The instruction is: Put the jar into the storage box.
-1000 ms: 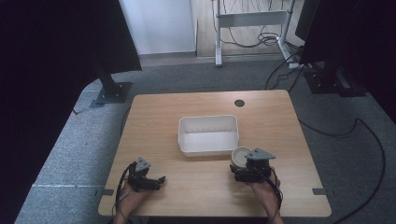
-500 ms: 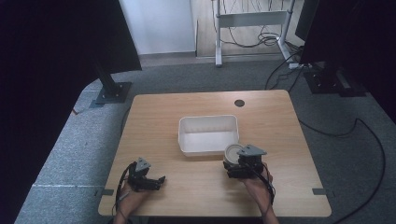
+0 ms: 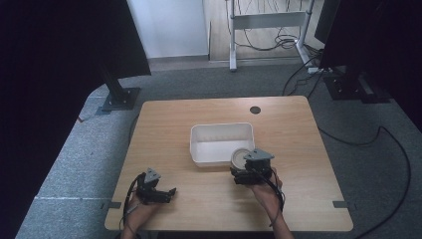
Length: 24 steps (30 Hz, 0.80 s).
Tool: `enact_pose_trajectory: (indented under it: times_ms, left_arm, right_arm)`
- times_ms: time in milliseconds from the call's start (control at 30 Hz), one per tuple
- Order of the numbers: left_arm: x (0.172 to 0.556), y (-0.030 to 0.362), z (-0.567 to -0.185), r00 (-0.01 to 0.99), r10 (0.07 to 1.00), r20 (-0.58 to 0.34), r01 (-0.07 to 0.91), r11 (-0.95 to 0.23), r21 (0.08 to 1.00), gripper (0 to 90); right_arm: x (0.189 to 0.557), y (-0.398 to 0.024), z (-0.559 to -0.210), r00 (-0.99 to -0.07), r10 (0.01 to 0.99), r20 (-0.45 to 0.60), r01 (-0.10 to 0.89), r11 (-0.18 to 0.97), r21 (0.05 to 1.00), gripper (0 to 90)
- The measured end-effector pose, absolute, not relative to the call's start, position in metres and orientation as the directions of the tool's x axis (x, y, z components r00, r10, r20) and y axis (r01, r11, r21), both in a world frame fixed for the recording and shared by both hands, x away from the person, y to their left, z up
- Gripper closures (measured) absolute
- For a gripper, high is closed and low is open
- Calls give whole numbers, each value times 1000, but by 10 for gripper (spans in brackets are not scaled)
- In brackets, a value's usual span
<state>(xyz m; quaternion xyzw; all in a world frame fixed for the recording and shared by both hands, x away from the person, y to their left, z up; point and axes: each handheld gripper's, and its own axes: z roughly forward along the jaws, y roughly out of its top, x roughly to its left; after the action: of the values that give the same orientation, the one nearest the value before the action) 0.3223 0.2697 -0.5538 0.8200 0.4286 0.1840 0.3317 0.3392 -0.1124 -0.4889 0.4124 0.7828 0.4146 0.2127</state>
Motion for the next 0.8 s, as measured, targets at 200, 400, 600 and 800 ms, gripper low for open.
enact_pose_trajectory:
  times_ms: [200, 400, 600, 800]
  left_arm:
    - [322, 270, -554, 565, 825, 17, 581, -412, 702, 0]
    - [322, 270, -554, 563, 826, 15, 581, -409, 704, 0]
    - [322, 270, -554, 566, 824, 19, 580, -414, 701, 0]
    - [322, 270, -554, 565, 825, 18, 580, -413, 702, 0]
  right_arm:
    - [347, -104, -487, -572, 820, 10, 470, 318, 823, 94]
    - [355, -95, -484, -579, 815, 4, 466, 327, 822, 94]
    - [363, -88, -483, -576, 817, 7, 465, 321, 825, 94]
    - [373, -83, -481, -568, 823, 8, 470, 316, 824, 94]
